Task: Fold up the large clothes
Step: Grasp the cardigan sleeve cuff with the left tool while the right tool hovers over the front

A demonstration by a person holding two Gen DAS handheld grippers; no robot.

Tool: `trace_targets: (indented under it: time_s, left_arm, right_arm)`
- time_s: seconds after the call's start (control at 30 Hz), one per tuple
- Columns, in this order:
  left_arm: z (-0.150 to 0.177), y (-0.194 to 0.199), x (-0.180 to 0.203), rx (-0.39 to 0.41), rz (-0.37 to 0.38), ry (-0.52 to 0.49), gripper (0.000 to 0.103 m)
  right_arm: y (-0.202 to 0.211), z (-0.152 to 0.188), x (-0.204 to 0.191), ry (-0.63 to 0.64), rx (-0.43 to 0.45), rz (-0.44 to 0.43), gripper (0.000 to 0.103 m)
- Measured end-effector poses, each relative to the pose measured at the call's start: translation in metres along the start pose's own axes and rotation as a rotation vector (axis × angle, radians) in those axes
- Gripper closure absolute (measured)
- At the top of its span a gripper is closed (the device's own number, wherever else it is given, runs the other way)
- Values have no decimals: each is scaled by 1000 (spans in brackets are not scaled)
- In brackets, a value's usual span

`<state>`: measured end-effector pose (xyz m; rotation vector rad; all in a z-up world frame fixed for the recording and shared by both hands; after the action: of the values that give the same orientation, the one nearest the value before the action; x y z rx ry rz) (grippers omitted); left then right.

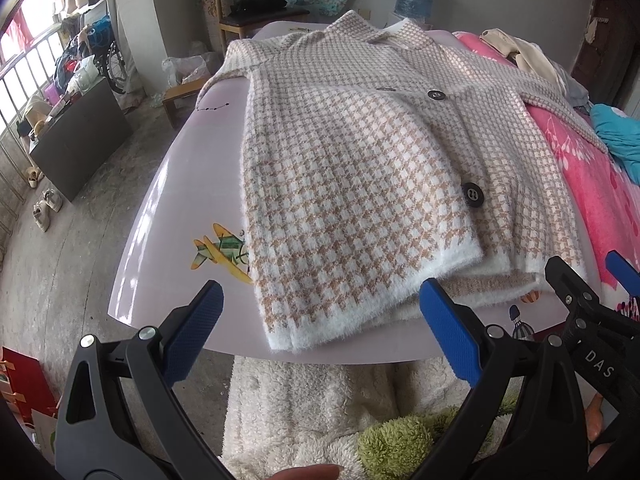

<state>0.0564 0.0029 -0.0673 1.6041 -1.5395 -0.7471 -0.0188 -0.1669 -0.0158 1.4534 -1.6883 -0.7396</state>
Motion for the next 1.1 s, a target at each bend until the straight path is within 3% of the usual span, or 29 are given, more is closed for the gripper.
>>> trace_targets:
  time_s: [0.2,0.43,0.57,0.73,0.8,0.9,1.03,1.1]
  left_arm:
    - [-8,-16,-9,-9,-23,-4,8]
    - [-30,-35,-31,8,-72,-7,8]
    - [-65,-43,-50,62,-54,0,8]
    - [-132,-48,-81,163,72,85,8]
    - [-163,-55,-97,189,56,116,8]
    - [-208,-71,-126,230,-4,162,8]
    - [-248,-123,-170,131,31,306,8]
    - [-254,-155,-197,48,66,430,8]
  right_arm:
    - [-10,-10,0,29,-3,25,6]
    - [-32,-34,-3,104,-2,-7,6]
    - [-38,-76,-14,180,42,-113,6]
    - [-44,-147,-67,378,93,-323,6]
    - [-47,-176,-93,427,142,-401,6]
    - [-68,-209,-132,493,181,-447,6]
    - [-118,-232,-176,497,114,-534,8]
    - [-143,-233,-193,515,63,-552,22]
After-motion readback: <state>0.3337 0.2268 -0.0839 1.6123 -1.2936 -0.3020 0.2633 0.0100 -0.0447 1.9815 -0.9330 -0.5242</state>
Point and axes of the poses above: each gripper's, at about its wrist camera, not at the fingertips, and y roughly against the way its jaws point, x to its right, z to its underside, the point moved 9 cm from there along -y, roughly the way its jaws point, and after that the axes turned 9 degrees about y, right-handed, at the moved point
